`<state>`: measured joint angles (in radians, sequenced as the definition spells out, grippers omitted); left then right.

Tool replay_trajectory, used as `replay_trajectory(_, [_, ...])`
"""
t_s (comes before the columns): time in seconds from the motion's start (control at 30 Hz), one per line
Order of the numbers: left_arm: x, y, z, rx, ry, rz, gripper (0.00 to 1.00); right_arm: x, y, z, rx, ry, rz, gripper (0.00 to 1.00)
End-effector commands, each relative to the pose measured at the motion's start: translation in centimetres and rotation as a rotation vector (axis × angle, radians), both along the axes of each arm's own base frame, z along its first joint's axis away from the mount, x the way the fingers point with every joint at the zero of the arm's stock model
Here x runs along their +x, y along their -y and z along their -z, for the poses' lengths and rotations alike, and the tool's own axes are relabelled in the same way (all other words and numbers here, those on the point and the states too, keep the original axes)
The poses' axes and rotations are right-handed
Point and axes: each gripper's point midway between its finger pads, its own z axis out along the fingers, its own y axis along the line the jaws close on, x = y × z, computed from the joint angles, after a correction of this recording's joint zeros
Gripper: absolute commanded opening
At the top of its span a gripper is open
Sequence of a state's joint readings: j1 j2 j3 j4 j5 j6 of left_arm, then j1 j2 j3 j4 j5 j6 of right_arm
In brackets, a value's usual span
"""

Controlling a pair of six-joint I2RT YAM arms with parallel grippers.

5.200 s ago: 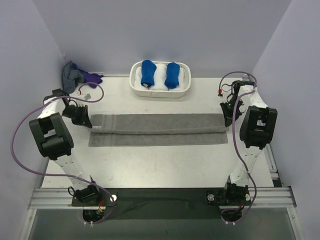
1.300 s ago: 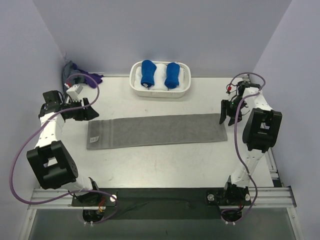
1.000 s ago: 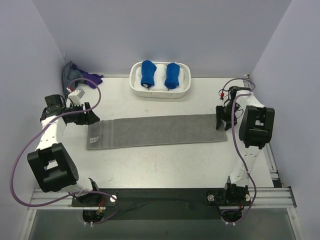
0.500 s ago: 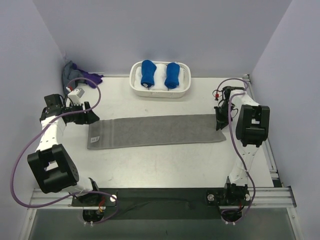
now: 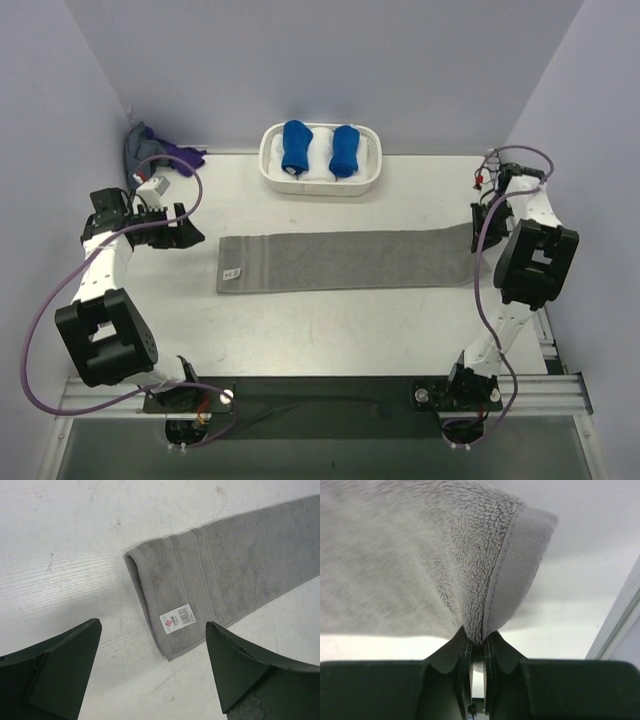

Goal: Roll the towels
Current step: Fold the towel

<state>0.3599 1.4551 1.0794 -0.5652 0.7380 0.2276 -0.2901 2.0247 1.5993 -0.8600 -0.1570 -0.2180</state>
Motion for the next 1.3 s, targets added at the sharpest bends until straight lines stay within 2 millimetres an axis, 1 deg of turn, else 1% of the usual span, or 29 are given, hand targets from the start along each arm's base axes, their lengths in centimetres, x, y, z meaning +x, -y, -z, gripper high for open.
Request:
replay_trajectory(0.0, [0.5, 0.5, -1.6, -0.004, 0.049, 0.018, 0.97, -0.6, -4.7, -5.3, 0.071, 0.057, -0.122, 0.0])
replay_trajectory(0.03, [0.5, 0.5, -1.6, -0.005, 0.047, 0.017, 0.97, -0.8, -5.7, -5.6, 0.093, 0.061, -0.133, 0.0])
replay_trajectory(0.07, [0.5, 0.5, -1.5, -0.005, 0.042, 0.014, 0.97, -0.9, -7.4, -6.3, 0.144, 0.084, -0.141, 0.0])
replay_trajectory(0.1, [0.5, 0.5, -1.4, -0.004, 0.036, 0.012, 0.97, -1.4, -8.6, -6.2, 0.175, 0.076, -0.148, 0.0])
replay_trajectory(0.13, [0.6, 0.4, -1.5, -0.002, 0.035, 0.008, 0.97, -1.5, -10.4, -6.4, 0.203, 0.079, -0.179, 0.0])
replay_trajectory(0.2, [0.5, 0.4, -1.3, -0.007, 0.021, 0.0, 0.97, -1.8, -13.3, -6.8, 0.29, 0.08, -0.188, 0.0])
replay_trajectory(0.23, [0.5, 0.6, -1.3, -0.013, 0.018, 0.003, 0.97, -1.9, -15.0, -7.0, 0.317, 0.078, -0.216, 0.0])
replay_trajectory(0.33, [0.3, 0.8, -1.1, -0.029, 0.008, 0.006, 0.97, -1.3, -18.3, -7.3, 0.405, 0.068, -0.229, 0.0])
replay_trajectory(0.37, [0.2, 0.9, -0.9, -0.032, 0.002, 0.003, 0.97, -1.4, -19.7, -6.8, 0.422, 0.044, -0.251, 0.0])
replay_trajectory(0.43, [0.2, 0.9, -0.8, -0.032, -0.004, 0.001, 0.97, -1.1, -21.4, -6.5, 0.445, 0.028, -0.261, 0.0])
replay_trajectory(0.47, [0.2, 0.8, -0.6, -0.029, -0.012, -0.005, 0.97, -1.1, -22.8, -6.1, 0.451, 0.011, -0.289, 0.0])
replay_trajectory(0.57, [0.4, 0.5, -0.4, -0.025, -0.024, -0.027, 0.97, -0.7, -25.1, -5.3, 0.463, -0.008, -0.308, 0.0])
replay_trajectory(0.6, [0.5, 0.5, -0.3, -0.027, -0.033, -0.032, 0.97, -0.9, -26.2, -5.1, 0.465, -0.015, -0.33, 0.0])
replay_trajectory(0.67, [0.7, 0.2, -0.1, -0.033, -0.057, -0.065, 0.97, -0.5, -27.4, -4.5, 0.469, -0.022, -0.318, 0.0])
replay_trajectory(0.7, [0.8, 0.2, 0.2, -0.036, -0.073, -0.071, 0.97, -0.5, -28.2, -4.5, 0.469, -0.02, -0.331, 0.0])
replay_trajectory(0.77, [0.9, 0.0, 0.4, -0.037, -0.082, -0.076, 0.97, -0.1, -29.1, -3.8, 0.467, -0.029, -0.324, 0.0])
replay_trajectory(0.8, [0.9, 0.0, 0.4, -0.035, -0.082, -0.076, 0.97, 0.0, -29.8, -3.9, 0.469, -0.023, -0.333, 0.0])
replay_trajectory(0.9, [0.8, 0.0, 0.7, -0.035, -0.091, -0.082, 0.97, 0.0, -30.9, -3.1, 0.454, -0.03, -0.335, 0.0])
replay_trajectory(1.03, [0.7, 0.1, 0.8, -0.039, -0.095, -0.079, 0.97, 0.2, -31.5, -2.1, 0.434, -0.04, -0.321, 0.0])
replay_trajectory(1.27, [0.4, 0.0, 1.1, -0.026, -0.091, -0.074, 0.97, 0.3, -32.3, -1.3, 0.418, -0.046, -0.335, 0.0])
